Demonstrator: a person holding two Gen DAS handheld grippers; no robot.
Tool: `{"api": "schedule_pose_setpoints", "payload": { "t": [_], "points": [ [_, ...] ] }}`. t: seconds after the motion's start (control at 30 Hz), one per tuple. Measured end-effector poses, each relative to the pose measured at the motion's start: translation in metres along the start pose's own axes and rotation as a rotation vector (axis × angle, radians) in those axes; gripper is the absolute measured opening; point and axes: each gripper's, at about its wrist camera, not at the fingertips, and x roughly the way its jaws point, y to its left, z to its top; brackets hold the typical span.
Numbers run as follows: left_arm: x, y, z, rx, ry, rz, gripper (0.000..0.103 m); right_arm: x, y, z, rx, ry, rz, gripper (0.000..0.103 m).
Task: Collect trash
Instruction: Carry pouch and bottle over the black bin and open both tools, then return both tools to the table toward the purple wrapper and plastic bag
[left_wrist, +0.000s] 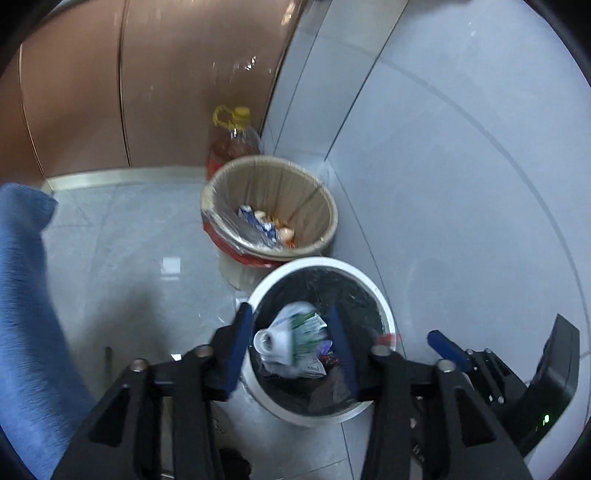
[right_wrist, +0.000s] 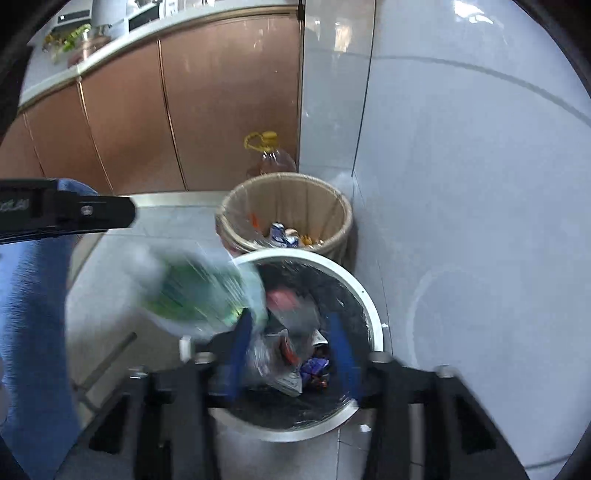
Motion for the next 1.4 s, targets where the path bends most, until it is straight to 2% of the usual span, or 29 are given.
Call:
{"api": "schedule_pose_setpoints", "payload": {
  "t": [0.13,0.27,0.47,0.57,0.83,1.03,1.17,1.4],
  "points": [
    [0.002,0.004,-0.008,-0.013,-0.005,-0.021,0.045,0.003,-0.001,-0.006,0.003,0.009,0.005,0.054],
    [-0.018,0.008,-0.015,-0.001,-0.043,0.007,0.045,-0.005,0.002,-0.010,0.006,0.003,0.008,0.056],
    [-0.078,0.013,-0.028,-0.009,-0.153,0.062,0.046,-0.047,0.011,-0.005,0.029,-0.060,0.026,0.062],
    [-0.119,0.011,-0.043,-0.002,-0.221,0.100,0.053,-0.078,0.018,-0.003,0.029,-0.109,0.042,0.065],
    [-0.228,0.004,-0.100,0.007,-0.415,0.225,0.062,-0.176,0.051,-0.007,0.002,-0.260,0.108,0.078],
    [-0.290,0.009,-0.143,-0.009,-0.511,0.327,0.065,-0.226,0.078,-0.020,-0.043,-0.331,0.153,0.091],
    [-0.317,0.012,-0.171,-0.020,-0.551,0.373,0.067,-0.248,0.093,-0.029,-0.063,-0.359,0.181,0.099],
    [-0.348,0.010,-0.212,-0.022,-0.594,0.426,0.068,-0.277,0.108,-0.051,-0.089,-0.376,0.206,0.103]
  ]
}}
